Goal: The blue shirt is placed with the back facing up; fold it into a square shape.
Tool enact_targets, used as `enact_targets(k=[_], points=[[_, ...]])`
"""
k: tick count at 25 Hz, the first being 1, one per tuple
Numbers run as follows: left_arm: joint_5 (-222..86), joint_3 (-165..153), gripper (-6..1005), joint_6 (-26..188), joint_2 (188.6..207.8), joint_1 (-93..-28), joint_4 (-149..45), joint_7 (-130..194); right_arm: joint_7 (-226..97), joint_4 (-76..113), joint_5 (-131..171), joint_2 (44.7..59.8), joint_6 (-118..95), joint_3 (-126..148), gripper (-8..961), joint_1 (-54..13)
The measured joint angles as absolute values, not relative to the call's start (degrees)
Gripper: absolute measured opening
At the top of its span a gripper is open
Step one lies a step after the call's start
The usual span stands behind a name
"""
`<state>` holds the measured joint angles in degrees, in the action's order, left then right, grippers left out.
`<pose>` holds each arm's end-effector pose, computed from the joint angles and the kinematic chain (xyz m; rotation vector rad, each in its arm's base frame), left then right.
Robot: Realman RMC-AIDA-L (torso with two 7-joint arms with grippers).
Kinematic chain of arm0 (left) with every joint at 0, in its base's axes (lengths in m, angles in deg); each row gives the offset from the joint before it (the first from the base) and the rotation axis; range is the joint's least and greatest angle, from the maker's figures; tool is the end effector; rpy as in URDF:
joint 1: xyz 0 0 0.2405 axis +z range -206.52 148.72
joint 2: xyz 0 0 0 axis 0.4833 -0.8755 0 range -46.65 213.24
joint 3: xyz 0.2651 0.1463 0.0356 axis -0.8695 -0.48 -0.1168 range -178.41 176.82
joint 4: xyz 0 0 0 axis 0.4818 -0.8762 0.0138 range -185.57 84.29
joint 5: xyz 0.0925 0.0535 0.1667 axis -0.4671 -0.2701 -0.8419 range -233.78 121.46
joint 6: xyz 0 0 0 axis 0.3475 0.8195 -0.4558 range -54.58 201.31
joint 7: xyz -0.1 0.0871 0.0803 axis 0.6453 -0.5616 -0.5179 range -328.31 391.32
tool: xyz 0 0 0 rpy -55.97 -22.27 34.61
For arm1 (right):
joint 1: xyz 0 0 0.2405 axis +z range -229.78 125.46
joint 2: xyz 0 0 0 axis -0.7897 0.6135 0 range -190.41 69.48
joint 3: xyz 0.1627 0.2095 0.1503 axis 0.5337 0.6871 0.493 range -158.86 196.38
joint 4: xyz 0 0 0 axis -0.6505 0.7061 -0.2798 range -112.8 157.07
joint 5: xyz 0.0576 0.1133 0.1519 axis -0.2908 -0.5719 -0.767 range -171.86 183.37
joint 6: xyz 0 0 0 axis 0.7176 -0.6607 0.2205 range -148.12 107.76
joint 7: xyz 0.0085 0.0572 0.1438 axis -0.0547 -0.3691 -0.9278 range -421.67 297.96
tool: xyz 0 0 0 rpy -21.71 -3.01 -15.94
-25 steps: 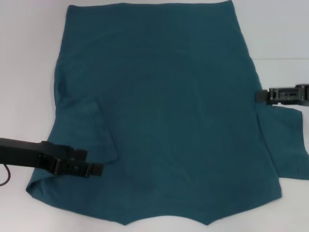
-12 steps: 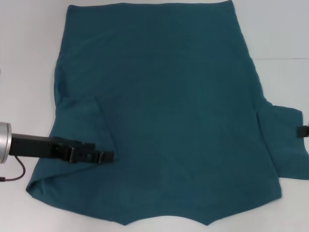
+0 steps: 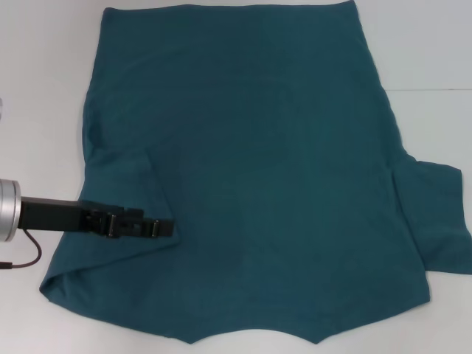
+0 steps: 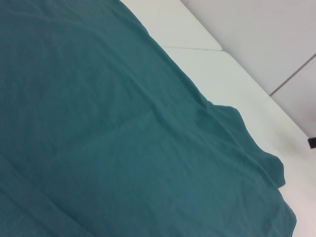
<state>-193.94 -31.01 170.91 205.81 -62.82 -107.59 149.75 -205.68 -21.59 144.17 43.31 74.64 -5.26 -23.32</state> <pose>-0.2840 0.3511 -0.0073 -2.6002 -1.3349 -0.3892 0.3869 0.3407 0.1159 -1.9143 1.9992 0.4158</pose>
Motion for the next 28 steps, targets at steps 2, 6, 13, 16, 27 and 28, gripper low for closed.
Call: enact_targets(k=[2, 6, 13, 16, 27, 28], points=[[-193.74, -31.00, 923, 170.85, 205.81, -62.82, -107.59, 149.79, -205.91, -20.20, 144.18, 43.31, 74.59, -4.60, 880, -23.37], [-193.70, -31.00, 923, 170.59, 205.87, -62.79, -107.59, 149.81, -206.24, -17.21, 144.19, 43.27, 73.48, -4.46, 880, -23.37], [-193.70, -30.96, 922, 170.39, 205.90, -62.75, -107.59, 149.88, -206.48, -14.42, 145.38, 43.38, 70.71, -5.10, 880, -22.97], [-193.70, -30.87, 922, 170.39, 205.90, -62.74, -107.56, 149.90, -206.27, -13.74, 145.45, 43.68, 69.58, -5.10, 879, -22.78], [-193.71, -30.90, 922, 169.40, 205.99, -62.45, -107.44, 149.90, -204.33, -11.44, 145.44, 44.45, 65.14, -5.85, 879, -22.17], [-193.71, -30.93, 922, 169.24, 205.99, -62.42, -107.29, 149.90, -204.14, -11.25, 145.44, 44.57, 64.95, -5.85, 879, -22.01]])
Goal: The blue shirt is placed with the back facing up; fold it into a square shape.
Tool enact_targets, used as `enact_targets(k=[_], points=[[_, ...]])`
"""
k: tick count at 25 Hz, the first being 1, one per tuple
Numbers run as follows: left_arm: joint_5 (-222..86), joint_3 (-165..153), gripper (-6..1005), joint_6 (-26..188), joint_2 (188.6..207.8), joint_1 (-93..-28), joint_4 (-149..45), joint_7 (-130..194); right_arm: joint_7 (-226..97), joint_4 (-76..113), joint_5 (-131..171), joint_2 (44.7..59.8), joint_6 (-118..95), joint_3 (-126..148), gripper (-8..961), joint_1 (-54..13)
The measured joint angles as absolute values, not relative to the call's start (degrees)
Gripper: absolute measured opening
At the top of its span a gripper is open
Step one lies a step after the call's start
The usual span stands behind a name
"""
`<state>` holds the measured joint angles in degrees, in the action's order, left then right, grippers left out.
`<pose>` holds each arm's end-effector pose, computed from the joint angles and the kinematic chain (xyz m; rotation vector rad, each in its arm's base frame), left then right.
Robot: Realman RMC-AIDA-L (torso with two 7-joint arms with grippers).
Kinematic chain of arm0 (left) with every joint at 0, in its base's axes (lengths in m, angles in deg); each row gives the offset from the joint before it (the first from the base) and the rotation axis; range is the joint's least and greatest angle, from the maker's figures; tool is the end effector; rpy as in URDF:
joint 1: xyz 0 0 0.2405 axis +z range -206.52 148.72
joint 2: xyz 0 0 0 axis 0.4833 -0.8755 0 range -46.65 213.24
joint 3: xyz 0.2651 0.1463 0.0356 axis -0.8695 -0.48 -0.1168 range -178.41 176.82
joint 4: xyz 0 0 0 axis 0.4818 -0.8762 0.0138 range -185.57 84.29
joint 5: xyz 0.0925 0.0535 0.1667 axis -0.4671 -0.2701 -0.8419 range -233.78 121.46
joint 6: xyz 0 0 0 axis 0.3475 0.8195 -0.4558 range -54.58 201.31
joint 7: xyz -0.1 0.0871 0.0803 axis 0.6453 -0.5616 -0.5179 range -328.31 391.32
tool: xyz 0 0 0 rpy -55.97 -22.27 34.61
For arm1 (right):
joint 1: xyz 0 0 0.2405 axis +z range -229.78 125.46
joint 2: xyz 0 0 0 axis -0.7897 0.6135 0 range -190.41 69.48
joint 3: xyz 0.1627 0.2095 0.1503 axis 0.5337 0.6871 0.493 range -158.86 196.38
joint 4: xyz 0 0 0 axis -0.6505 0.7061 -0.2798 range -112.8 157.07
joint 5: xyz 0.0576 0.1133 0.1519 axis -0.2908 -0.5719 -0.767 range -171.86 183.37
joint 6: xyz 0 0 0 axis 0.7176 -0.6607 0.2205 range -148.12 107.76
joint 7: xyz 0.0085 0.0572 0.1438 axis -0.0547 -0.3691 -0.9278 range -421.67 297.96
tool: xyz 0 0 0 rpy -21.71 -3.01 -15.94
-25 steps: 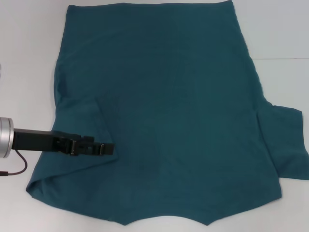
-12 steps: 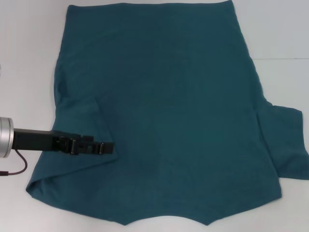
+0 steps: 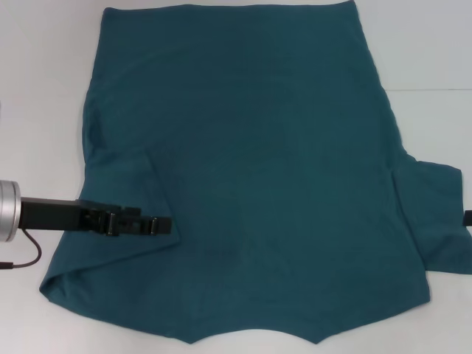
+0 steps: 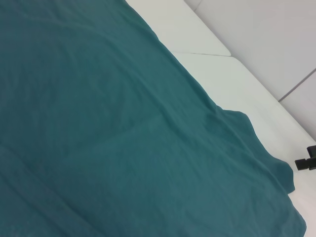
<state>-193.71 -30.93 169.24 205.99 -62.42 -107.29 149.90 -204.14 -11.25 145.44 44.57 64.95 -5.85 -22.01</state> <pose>-0.2877 0.3524 -0.0084 -2.5673 -1.3455 -0.3970 0.4009 0.3466 0.0744 -1.8406 2.0767 0.4120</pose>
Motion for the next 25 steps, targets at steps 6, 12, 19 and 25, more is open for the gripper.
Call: enact_targets(k=[6, 12, 19, 25], points=[[-193.71, -31.00, 922, 168.99, 205.99, -62.38, -106.88, 149.90, -203.99, -10.28, 145.53, 45.00, 63.63, -6.68, 879, -21.25], [-193.71, -30.84, 922, 168.98, 205.95, -62.38, -106.88, 149.90, -203.97, -9.68, 145.53, 45.17, 62.27, -7.77, 879, -20.98], [-193.71, -30.87, 922, 168.79, 205.99, -62.38, -106.89, 149.90, -203.27, -9.68, 145.21, 45.92, 61.41, -7.90, 879, -20.93], [-193.71, -30.77, 922, 168.72, 205.99, -62.39, -106.89, 149.90, -202.90, -9.68, 145.20, 46.77, 60.52, -7.96, 879, -20.28]])
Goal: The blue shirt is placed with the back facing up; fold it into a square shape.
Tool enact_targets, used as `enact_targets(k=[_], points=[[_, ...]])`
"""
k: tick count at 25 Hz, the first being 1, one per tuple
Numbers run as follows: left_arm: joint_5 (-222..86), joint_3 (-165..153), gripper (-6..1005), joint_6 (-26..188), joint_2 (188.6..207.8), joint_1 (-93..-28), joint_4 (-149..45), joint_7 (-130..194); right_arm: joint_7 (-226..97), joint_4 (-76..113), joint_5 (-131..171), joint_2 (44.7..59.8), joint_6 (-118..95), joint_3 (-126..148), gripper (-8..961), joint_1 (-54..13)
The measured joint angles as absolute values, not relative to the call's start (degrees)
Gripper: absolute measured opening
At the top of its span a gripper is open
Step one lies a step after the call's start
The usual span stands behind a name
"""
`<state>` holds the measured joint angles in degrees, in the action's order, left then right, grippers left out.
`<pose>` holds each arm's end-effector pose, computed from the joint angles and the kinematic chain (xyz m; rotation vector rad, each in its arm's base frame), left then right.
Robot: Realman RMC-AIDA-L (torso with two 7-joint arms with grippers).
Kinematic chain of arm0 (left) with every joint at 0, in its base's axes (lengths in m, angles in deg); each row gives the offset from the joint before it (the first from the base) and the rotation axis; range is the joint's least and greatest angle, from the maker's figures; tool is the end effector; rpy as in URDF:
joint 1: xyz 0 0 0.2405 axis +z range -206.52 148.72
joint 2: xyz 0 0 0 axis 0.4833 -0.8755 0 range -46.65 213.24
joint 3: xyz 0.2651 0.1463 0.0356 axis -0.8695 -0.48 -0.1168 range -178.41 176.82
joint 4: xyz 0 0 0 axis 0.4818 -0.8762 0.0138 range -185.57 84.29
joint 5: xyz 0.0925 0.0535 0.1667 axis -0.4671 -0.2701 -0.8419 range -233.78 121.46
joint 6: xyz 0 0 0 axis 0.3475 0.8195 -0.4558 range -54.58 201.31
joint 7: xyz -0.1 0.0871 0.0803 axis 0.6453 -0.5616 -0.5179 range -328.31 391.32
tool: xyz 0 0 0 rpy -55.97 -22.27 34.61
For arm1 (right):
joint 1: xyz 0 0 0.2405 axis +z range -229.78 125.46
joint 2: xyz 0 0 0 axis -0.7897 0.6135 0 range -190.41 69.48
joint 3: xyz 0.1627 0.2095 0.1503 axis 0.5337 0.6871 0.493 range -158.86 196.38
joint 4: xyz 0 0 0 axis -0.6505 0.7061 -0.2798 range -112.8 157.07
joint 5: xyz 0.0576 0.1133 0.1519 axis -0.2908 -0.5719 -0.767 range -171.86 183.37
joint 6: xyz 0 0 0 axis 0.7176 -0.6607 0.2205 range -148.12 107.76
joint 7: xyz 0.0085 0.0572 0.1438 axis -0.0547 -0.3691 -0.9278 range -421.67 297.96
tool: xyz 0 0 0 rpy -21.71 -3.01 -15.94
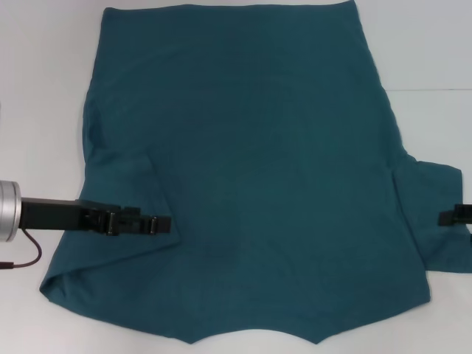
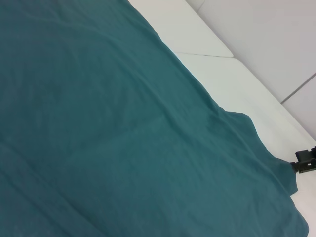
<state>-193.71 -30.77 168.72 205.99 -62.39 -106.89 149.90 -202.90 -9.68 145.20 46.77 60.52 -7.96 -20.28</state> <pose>-0.2890 0.3529 -0.0091 -2.5578 -1.3524 -0.4006 0.3923 0.3587 0.0492 -1.8745 2.0417 0.3900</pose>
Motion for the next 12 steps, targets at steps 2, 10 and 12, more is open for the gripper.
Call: enact_targets(k=[2, 10, 12], points=[[-193.71, -30.73, 922, 168.72, 205.99, -62.39, -106.89, 149.90, -202.81, -9.68, 145.29, 46.93, 60.50, -7.96, 879, -20.03], [-193.71, -30.71, 922, 168.23, 205.99, -62.47, -106.89, 149.90, -202.75, -9.61, 145.16, 47.21, 60.42, -7.82, 879, -19.72], [-193.71, -30.69, 921, 168.19, 205.99, -62.47, -106.89, 149.90, -203.12, -9.60, 145.30, 47.23, 60.36, -7.93, 879, -19.72]])
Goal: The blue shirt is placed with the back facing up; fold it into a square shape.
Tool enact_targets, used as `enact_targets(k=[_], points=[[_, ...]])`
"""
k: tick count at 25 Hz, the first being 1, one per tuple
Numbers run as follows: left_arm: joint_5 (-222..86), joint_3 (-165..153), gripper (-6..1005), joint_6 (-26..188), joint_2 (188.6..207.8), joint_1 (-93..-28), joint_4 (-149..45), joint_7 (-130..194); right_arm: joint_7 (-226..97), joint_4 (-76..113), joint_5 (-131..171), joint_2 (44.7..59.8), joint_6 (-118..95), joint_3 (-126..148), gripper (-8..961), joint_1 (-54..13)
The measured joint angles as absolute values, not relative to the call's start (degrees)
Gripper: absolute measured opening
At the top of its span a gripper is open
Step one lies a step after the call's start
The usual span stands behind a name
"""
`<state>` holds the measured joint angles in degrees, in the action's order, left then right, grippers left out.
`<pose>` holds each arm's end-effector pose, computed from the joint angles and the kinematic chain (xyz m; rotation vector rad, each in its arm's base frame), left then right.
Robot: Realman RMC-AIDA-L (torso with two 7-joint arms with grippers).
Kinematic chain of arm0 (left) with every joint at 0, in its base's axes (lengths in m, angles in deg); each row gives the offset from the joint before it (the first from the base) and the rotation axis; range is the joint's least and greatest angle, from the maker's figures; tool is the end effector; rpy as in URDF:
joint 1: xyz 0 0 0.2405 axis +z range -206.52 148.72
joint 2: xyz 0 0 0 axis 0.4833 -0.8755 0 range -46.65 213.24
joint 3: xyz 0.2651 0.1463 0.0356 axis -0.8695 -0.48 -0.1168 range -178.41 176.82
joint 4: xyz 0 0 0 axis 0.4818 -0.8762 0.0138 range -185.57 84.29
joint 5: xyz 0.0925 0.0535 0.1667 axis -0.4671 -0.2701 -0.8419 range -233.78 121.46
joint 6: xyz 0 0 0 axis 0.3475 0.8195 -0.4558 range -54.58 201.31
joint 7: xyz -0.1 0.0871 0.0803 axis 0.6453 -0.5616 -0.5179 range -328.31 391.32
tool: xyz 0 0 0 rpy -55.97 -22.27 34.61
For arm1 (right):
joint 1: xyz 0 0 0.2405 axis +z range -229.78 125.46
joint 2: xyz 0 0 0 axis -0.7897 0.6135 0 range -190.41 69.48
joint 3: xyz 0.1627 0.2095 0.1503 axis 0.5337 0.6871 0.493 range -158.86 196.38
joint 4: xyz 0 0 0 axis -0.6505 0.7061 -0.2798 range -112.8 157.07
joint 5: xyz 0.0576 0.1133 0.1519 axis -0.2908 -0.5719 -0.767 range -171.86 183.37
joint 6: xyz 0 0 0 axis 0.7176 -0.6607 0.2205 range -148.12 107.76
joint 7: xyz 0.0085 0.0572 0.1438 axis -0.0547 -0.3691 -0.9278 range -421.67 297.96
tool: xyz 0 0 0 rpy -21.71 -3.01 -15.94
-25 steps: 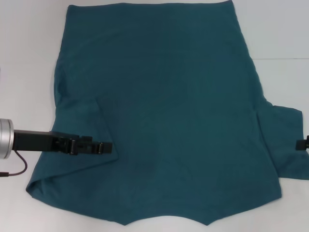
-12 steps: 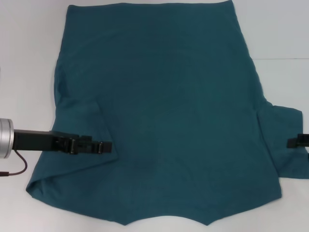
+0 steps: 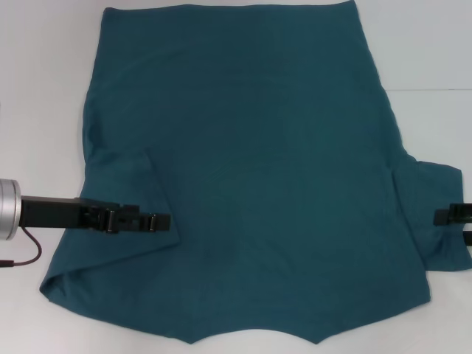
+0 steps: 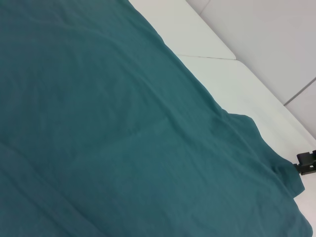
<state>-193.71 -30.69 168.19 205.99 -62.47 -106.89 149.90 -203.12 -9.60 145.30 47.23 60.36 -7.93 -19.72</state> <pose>-0.2893 0.3545 -0.0086 -2.5487 -1.3486 -0.4012 0.3880 0.3616 0.0449 -1.8827 2.0442 0.3945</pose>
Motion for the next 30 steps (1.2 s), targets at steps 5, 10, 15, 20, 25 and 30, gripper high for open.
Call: enact_targets(k=[5, 10, 15, 20, 25, 30], points=[[-193.71, -30.83, 921, 168.19, 205.99, -62.58, -106.89, 150.45, -203.16, -9.60, 145.40, 47.20, 60.29, -7.93, 751, -19.84], [-193.71, -31.00, 921, 168.19, 205.99, -62.66, -106.89, 150.50, -203.18, -9.60, 145.47, 47.10, 60.29, -7.96, 599, -19.87], [-193.71, -31.05, 921, 168.19, 205.99, -62.65, -106.89, 150.51, -203.28, -9.60, 145.54, 46.92, 60.29, -7.96, 453, -20.09], [-193.71, -31.03, 921, 168.20, 205.99, -62.65, -106.89, 150.51, -203.28, -9.59, 145.59, 46.91, 60.32, -7.96, 271, -20.25], [-193.71, -31.03, 921, 168.20, 205.99, -62.63, -106.89, 150.51, -203.28, -9.59, 145.74, 46.86, 60.33, -7.96, 58, -20.31], [-193.71, -31.03, 921, 168.20, 205.99, -62.49, -106.89, 150.51, -202.83, -10.38, 147.56, 46.59, 60.07, -8.02, 4, -20.37]])
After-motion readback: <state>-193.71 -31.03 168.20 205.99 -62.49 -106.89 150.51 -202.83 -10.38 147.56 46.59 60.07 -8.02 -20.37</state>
